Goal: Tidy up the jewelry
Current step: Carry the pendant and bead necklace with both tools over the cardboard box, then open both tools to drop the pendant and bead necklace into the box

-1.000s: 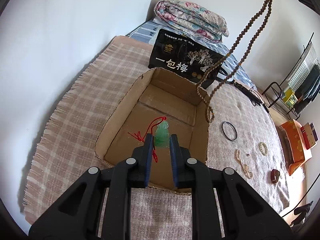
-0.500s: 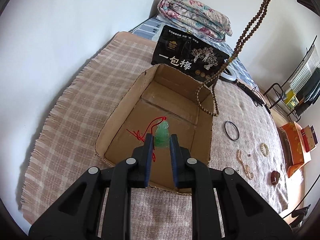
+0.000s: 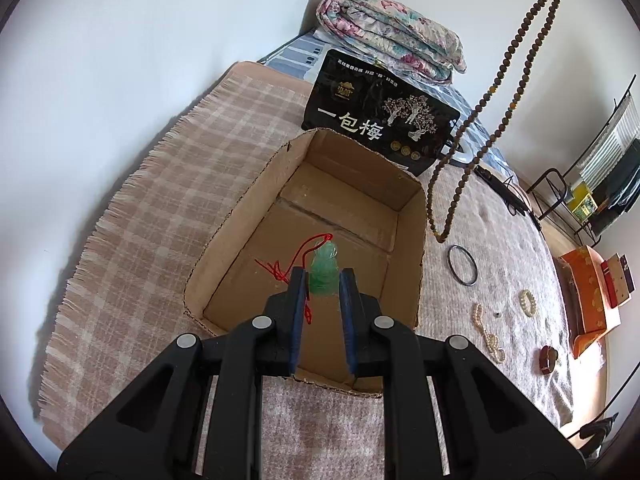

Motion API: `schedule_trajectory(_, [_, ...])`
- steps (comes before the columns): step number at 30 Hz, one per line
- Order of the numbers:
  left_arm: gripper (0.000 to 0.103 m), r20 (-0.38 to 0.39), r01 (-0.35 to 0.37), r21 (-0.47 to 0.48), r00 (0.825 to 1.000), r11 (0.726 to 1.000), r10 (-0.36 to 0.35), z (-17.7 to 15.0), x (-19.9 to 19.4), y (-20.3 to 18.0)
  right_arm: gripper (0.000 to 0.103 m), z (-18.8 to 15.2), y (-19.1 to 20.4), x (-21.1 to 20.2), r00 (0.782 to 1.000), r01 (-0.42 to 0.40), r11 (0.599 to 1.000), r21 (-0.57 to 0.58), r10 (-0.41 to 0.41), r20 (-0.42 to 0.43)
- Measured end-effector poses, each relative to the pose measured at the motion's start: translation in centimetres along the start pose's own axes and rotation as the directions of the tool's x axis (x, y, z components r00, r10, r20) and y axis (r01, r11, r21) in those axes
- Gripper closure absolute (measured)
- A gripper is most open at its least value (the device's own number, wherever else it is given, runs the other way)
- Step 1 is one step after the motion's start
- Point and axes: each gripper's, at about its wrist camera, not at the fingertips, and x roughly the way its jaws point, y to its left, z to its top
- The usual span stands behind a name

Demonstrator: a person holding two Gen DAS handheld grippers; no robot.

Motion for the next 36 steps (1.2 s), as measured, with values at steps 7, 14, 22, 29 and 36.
schedule_trajectory(7, [0.088, 0.0, 0.0, -0.001, 1.0, 1.0, 0.0, 0.3, 0.2, 0.1, 0.096, 0.9, -0.2, -1.5, 1.0, 0.013, 1.0, -0.01, -0.013, 0.022])
schedule_trajectory(14, [0.088, -0.003, -0.018, -0.028, 1.0, 0.999, 0.018, 0.6, 0.4, 0.9, 0.095, -1.2, -0.3, 0.9, 1.0, -0.019, 1.0, 0.016, 0.02, -0.024])
schedule_trajectory(22, [0.088, 0.001, -0.029, -0.022, 1.0, 0.999, 0.029, 0.7, 0.5, 0.6, 0.095, -7.0, 1.0, 7.3, 0.983, -0.087, 0.995, 0.046, 0.093, -0.156])
schedule_trajectory(29, [0.088, -0.014, -0.032, -0.003, 0.999, 0.999, 0.032, 0.5, 1.0, 0.2, 0.095, -13.8, 2.6, 13.1, 0.948, -0.141, 0.984, 0.111, 0.166, -0.271])
schedule_trajectory(36, [0.088, 0.006, -0.043, -0.008, 0.999, 0.999, 0.043, 0.8, 0.7, 0.2, 0.094, -17.1, 3.7, 16.6, 0.917, -0.162, 0.972, 0.167, 0.211, -0.338])
